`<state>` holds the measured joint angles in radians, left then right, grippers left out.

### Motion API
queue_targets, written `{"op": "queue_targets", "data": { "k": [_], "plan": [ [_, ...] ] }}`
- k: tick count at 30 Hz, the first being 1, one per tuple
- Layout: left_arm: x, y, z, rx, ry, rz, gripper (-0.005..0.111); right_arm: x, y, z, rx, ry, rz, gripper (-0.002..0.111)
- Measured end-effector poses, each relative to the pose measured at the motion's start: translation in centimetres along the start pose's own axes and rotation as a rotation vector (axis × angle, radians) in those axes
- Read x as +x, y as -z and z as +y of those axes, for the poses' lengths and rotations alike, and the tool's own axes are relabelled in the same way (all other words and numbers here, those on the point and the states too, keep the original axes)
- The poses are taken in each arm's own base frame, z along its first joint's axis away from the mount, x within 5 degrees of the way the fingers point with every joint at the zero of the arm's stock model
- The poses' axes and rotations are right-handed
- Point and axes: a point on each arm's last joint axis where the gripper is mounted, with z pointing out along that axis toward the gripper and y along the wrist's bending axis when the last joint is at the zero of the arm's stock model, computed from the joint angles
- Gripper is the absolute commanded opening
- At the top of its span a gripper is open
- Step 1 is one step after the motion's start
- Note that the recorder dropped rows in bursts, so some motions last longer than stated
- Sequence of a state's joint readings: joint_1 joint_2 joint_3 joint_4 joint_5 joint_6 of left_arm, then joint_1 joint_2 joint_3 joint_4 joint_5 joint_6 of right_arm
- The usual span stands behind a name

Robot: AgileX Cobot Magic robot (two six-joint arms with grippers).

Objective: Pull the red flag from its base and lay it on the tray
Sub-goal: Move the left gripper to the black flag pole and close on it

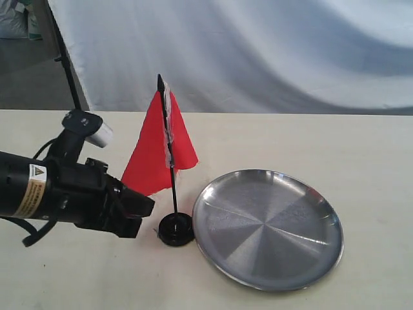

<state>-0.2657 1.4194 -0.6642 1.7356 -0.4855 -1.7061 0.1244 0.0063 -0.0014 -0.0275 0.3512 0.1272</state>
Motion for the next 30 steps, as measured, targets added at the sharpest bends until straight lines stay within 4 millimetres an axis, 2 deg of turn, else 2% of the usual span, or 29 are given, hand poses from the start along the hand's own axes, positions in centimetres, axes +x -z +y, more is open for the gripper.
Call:
{"op": "queue_targets", "data": {
  "k": [1,5,7,13,20,30],
  "plan": [
    [0.2,-0.3,0.1,-0.007,-0.003,0.01,0.022,0.0,0.0,0.0,0.0,0.0,0.0,0.0],
    [0.8,-1.4,0.7,-0.029,-0.002,0.047,0.059,0.0,0.0,0.0,0.0,0.0,0.0,0.0],
    [1.1,-1.9,1.2,-0.051,0.007,0.066,0.068,0.0,0.0,0.0,0.0,0.0,0.0,0.0],
    [1.7,-3.3,2.2,-0.089,0.068,0.067,0.053,0.0,0.0,0.0,0.0,0.0,0.0,0.0],
    [1.6,-4.7,2.6,-0.062,0.081,-0.014,0.059,0.0,0.0,0.0,0.0,0.0,0.0,0.0],
    [1.4,-5.7,3.1,-0.046,0.106,-0.102,0.059,0.0,0.0,0.0,0.0,0.0,0.0,0.0]
  ]
}}
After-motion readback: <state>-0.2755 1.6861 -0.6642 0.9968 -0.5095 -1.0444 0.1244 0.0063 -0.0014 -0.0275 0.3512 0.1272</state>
